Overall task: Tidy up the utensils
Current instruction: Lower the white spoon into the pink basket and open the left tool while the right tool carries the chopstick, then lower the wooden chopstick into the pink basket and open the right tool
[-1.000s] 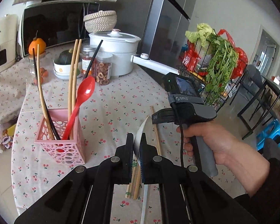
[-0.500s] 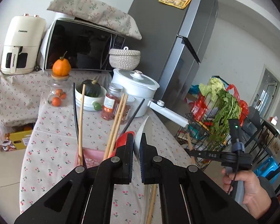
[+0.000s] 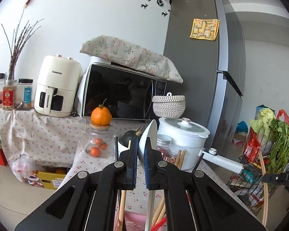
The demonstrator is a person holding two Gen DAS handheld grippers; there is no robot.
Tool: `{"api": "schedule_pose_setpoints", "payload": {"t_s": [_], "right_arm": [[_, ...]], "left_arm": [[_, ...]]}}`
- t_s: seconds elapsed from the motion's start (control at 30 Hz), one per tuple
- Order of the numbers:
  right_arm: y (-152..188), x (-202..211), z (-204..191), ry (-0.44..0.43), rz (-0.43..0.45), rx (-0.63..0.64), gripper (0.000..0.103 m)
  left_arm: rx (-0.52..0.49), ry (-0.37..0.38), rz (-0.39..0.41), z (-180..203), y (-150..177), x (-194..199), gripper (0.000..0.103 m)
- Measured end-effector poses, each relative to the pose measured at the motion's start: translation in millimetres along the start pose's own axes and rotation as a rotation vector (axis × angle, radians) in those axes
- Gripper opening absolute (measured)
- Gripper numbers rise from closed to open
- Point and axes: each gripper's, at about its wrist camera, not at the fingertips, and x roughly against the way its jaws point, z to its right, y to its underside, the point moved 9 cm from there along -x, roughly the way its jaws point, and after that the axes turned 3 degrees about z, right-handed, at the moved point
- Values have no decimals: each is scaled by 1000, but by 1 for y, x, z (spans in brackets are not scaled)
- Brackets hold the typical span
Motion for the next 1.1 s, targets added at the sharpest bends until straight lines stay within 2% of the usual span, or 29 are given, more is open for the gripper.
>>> {"api": "schedule_pose_setpoints", "payload": {"t_s": [0.23,0.57,0.6,0.7,0.87,1.0,1.1], "right_arm": [[-2,-7,-4,-6,12,42,4],[-1,-9,-14,-15,22,82,4],[-1,-8,-17,-18,26,84,4],[-3,-2,-25,-33,43,89,4],[-3,4,-41,-60,54,85,4],[-2,12,-56,-94,67,86,4],[-4,19,-70,-124,94,92,4]], "left_arm": [[-51,-23,36,1,20,-7,6],[18,-36,-84,-21,48,-5,8],[18,-29,-93,-21,49,-3,10],[19,-12,-119,-22,48,3,26],[29,9,-194,-23,49,11,29],[16,19,-285,-26,45,25,54],[-14,12,-346,-33,39,40,67]]}}
